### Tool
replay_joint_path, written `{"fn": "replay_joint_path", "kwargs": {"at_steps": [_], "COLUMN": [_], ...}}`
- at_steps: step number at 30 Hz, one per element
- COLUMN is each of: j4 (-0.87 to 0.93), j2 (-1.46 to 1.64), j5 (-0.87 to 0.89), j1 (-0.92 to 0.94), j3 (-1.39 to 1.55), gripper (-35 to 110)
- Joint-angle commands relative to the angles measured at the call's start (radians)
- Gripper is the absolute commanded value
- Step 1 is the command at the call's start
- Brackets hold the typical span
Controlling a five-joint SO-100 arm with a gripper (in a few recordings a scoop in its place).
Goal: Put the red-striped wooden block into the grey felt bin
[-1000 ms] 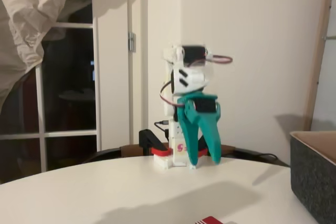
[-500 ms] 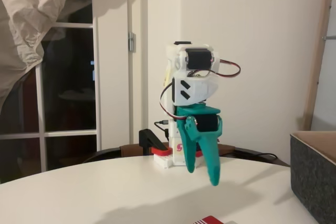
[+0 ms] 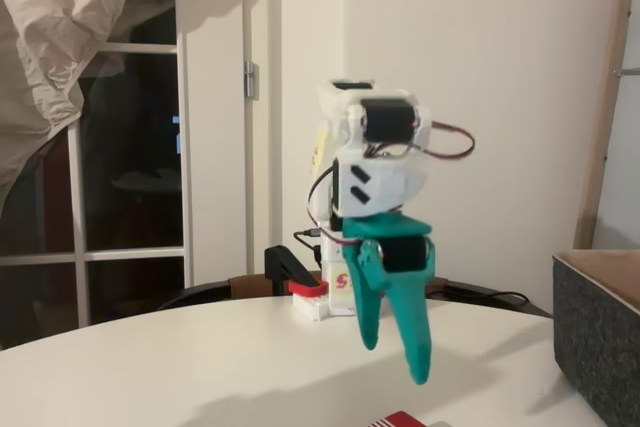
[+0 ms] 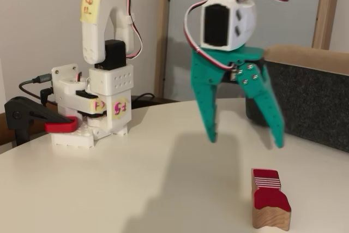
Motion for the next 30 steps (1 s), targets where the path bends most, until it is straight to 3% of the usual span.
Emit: {"fn": "replay_joint_path", "kwargs": {"at_steps": [1, 30], "j4": [0.005, -0.055], "j2": [0.012, -0.242], "j5": [-0.023, 0.000], "j1": [0.002, 0.061], "j3": [-0.061, -0.161], "gripper": [37, 37]}}
